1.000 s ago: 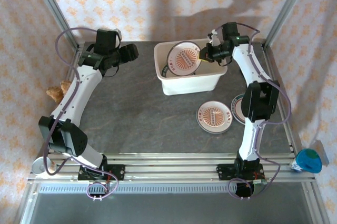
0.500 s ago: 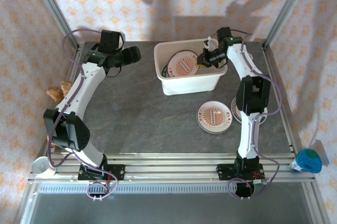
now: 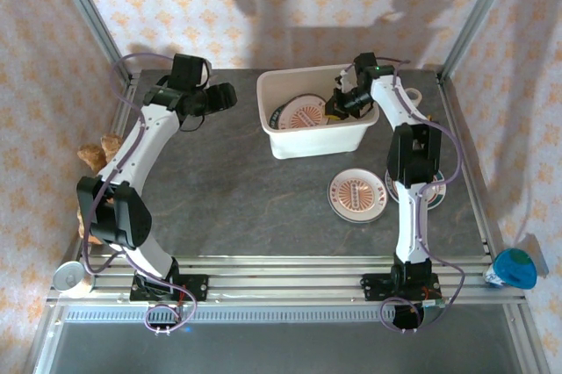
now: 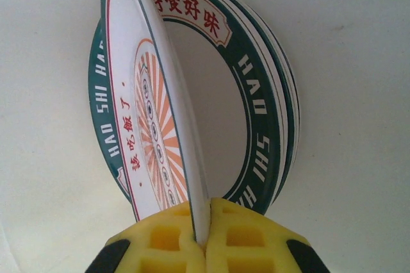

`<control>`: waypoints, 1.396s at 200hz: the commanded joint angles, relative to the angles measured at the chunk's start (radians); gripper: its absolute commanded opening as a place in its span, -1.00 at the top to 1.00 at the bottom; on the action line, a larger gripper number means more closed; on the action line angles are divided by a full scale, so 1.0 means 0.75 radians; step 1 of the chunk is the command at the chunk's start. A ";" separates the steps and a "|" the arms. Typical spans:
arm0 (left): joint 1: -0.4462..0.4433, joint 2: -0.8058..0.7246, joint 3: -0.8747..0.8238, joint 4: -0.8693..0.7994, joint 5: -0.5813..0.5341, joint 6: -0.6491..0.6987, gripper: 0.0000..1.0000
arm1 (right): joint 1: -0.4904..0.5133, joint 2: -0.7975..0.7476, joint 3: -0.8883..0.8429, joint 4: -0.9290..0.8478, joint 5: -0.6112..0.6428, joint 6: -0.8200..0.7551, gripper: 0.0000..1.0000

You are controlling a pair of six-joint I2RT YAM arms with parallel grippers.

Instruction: Place the plates into the plastic bin on the countertop

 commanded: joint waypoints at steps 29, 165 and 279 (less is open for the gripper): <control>0.008 0.040 -0.012 0.025 0.000 -0.018 -0.47 | 0.021 0.078 0.119 -0.106 0.057 -0.008 0.97; 0.006 0.066 -0.057 0.048 0.043 -0.051 -0.47 | 0.048 0.051 0.164 -0.128 0.256 0.022 -0.28; -0.012 -0.105 -0.232 0.006 0.151 0.059 -0.47 | 0.080 -0.288 -0.011 0.035 0.561 0.060 -1.00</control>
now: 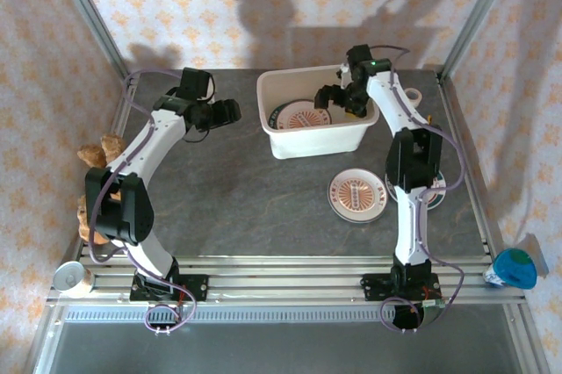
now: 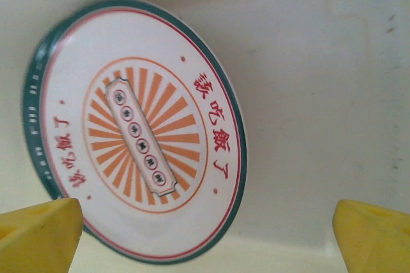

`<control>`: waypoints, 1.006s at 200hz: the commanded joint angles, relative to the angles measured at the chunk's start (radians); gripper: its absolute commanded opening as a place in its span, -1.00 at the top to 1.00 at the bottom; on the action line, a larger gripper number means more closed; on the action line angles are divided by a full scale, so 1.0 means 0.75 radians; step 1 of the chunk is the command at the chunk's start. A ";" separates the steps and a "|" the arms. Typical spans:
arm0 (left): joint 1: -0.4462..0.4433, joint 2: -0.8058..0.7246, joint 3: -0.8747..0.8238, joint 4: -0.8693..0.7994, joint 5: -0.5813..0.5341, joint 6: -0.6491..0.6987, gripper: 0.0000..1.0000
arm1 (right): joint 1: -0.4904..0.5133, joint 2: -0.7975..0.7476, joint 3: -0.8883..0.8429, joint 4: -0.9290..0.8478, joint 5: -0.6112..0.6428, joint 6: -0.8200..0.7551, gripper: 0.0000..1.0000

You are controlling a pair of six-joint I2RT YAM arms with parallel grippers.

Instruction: Place the plates into the plastic bin on the countertop

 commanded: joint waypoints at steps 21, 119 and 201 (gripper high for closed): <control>-0.034 -0.209 -0.149 -0.030 0.139 0.081 -0.44 | 0.014 -0.266 -0.114 0.142 0.118 0.009 -0.99; -0.514 -0.248 -0.411 0.290 0.229 -0.061 -0.23 | -0.013 -1.006 -0.691 0.332 0.260 0.087 -0.80; -0.813 0.237 -0.152 0.382 0.315 -0.100 -0.19 | -0.079 -1.499 -1.136 0.334 0.293 0.157 0.12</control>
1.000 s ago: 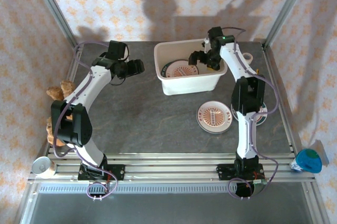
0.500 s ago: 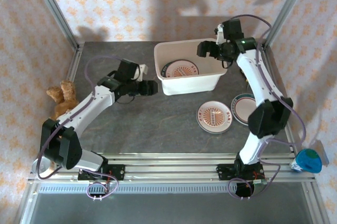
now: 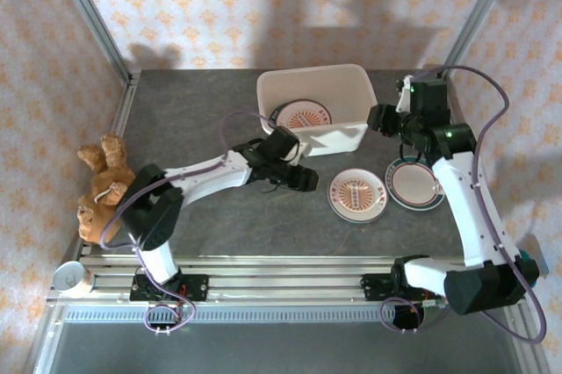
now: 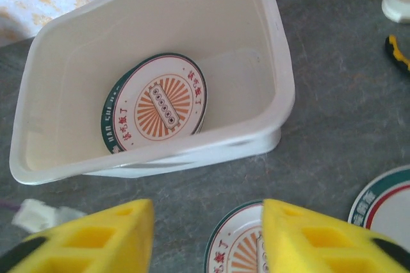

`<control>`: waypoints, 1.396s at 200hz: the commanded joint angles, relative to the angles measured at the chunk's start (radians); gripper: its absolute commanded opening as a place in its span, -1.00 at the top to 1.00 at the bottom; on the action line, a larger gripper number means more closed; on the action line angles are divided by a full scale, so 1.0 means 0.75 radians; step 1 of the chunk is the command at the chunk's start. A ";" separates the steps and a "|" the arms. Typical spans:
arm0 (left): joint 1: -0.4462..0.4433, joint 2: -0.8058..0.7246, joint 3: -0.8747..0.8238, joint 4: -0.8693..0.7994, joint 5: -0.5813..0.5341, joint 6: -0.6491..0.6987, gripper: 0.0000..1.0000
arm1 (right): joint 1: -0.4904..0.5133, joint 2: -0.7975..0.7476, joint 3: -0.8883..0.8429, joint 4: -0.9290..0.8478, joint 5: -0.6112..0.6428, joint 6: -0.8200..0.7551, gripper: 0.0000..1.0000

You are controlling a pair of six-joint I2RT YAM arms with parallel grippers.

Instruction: Place the plates into the plastic bin on the countertop

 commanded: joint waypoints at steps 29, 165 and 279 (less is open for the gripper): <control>-0.054 0.155 0.142 0.092 0.052 -0.046 -0.20 | -0.005 -0.201 -0.128 -0.026 0.065 0.033 0.17; -0.089 0.456 0.368 0.019 -0.045 -0.097 -0.13 | -0.006 -0.221 -0.212 0.005 0.033 0.053 0.18; -0.096 0.580 0.470 0.009 0.036 -0.170 -0.05 | -0.008 -0.211 -0.230 0.026 0.022 0.043 0.21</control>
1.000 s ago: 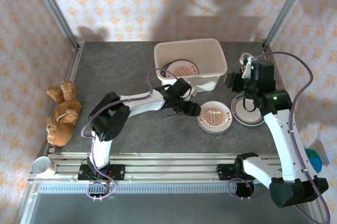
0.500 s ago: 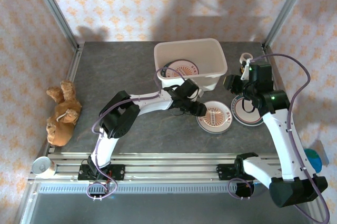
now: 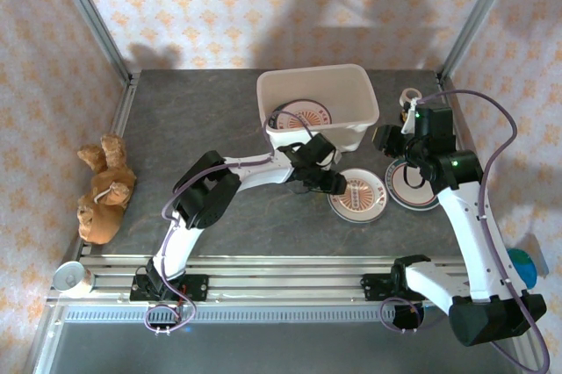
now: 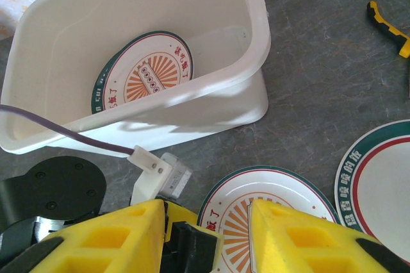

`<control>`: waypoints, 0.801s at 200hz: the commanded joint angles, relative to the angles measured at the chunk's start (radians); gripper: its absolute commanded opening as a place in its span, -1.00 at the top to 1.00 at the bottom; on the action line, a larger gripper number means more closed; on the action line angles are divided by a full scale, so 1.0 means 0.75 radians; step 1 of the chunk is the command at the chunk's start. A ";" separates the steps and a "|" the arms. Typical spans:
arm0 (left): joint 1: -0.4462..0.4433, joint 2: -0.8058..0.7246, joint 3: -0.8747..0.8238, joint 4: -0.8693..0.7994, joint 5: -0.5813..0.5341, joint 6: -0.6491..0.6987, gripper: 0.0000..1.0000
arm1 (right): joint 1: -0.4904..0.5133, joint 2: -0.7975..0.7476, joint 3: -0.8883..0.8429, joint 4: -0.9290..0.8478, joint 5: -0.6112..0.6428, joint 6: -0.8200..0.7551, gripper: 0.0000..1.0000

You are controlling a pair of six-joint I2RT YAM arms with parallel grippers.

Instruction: Place the plates into the plastic bin on the countertop

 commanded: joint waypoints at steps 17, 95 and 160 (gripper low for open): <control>0.012 0.082 0.074 -0.063 0.044 -0.036 -0.01 | -0.007 0.003 -0.022 0.031 -0.008 0.002 0.21; 0.012 0.094 0.060 -0.092 0.016 -0.023 0.42 | -0.010 -0.006 -0.032 0.046 -0.011 -0.008 0.25; 0.012 0.015 0.008 -0.110 -0.019 -0.014 0.70 | -0.009 -0.015 -0.030 0.045 -0.017 -0.028 0.26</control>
